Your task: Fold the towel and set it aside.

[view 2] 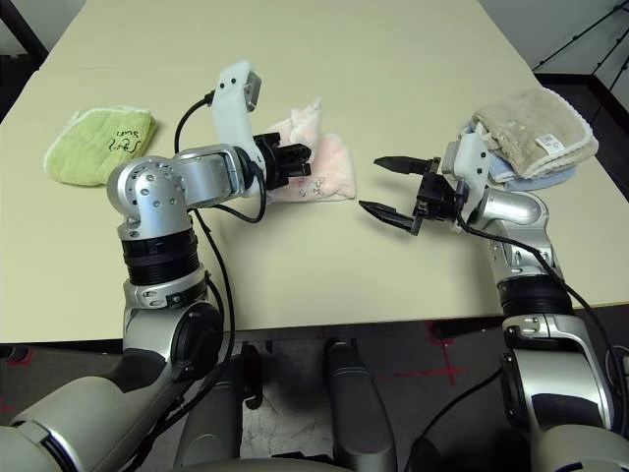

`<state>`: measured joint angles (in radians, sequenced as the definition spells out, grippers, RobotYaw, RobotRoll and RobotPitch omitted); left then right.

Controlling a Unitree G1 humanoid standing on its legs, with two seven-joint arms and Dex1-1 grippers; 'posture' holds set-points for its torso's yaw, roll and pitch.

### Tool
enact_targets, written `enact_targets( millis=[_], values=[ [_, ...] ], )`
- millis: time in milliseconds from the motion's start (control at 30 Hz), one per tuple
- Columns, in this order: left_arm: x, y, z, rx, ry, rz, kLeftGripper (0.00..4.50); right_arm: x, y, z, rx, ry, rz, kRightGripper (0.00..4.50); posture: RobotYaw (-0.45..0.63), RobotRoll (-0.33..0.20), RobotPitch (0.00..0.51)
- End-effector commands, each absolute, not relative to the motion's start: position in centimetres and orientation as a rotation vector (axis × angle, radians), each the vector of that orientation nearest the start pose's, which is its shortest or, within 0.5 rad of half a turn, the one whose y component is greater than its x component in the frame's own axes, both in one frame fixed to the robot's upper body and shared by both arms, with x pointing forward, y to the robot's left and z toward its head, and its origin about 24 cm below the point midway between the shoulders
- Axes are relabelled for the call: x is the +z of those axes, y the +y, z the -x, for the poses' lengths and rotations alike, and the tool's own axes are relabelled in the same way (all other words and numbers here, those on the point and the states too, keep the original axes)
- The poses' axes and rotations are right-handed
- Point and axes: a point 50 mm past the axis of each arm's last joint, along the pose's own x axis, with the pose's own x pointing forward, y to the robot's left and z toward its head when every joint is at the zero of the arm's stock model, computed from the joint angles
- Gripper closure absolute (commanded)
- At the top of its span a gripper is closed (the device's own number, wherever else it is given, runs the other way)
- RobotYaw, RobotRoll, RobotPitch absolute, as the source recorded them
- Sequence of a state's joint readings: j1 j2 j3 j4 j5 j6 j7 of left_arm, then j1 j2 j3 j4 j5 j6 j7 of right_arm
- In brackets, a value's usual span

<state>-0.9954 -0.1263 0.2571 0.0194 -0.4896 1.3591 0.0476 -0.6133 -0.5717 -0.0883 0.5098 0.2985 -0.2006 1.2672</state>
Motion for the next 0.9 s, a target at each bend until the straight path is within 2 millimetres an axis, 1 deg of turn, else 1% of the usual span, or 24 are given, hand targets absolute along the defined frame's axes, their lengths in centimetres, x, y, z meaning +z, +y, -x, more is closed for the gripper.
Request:
enact_targets(
  millis=[33,300,400,600,633,700,733,833,900],
  values=[
    [21.3,2.7,-33.2,-0.656,0.458,0.317,4.49,15.9,-22.9,-32.1,1.069,-0.186,0.407,0.00,-0.27,0.000,0.256],
    [20.9,2.0,-33.3,-0.680,0.465,0.326,4.49,15.9,-22.8,-32.0,1.065,-0.186,0.405,0.00,-0.27,0.000,0.255],
    [20.8,2.0,-33.3,-0.678,0.465,0.334,3.67,15.8,-22.8,-32.0,1.066,-0.186,0.406,0.00,-0.27,0.000,0.255],
    [21.0,2.1,-33.4,-0.675,0.459,0.341,1.46,15.9,-22.8,-32.1,1.065,-0.185,0.406,0.00,-0.26,0.000,0.255],
    [21.0,2.1,-33.3,-0.676,0.458,0.342,1.00,15.8,-22.8,-32.1,1.065,-0.185,0.406,0.00,-0.26,0.000,0.254],
    [21.1,2.1,-33.3,-0.678,0.454,0.347,0.22,15.8,-22.8,-32.1,1.064,-0.184,0.406,0.00,-0.26,0.000,0.254],
    [21.2,2.1,-33.3,-0.679,0.453,0.349,0.02,15.8,-22.8,-32.2,1.064,-0.184,0.405,0.00,-0.26,0.000,0.253],
    [21.6,2.2,-33.2,-0.687,0.437,0.365,0.02,15.9,-22.8,-32.2,1.058,-0.187,0.403,0.00,-0.26,0.000,0.253],
    [22.2,2.4,-33.2,-0.699,0.407,0.393,0.02,16.1,-22.9,-32.3,1.047,-0.193,0.395,0.00,-0.26,0.000,0.253]
  ],
)
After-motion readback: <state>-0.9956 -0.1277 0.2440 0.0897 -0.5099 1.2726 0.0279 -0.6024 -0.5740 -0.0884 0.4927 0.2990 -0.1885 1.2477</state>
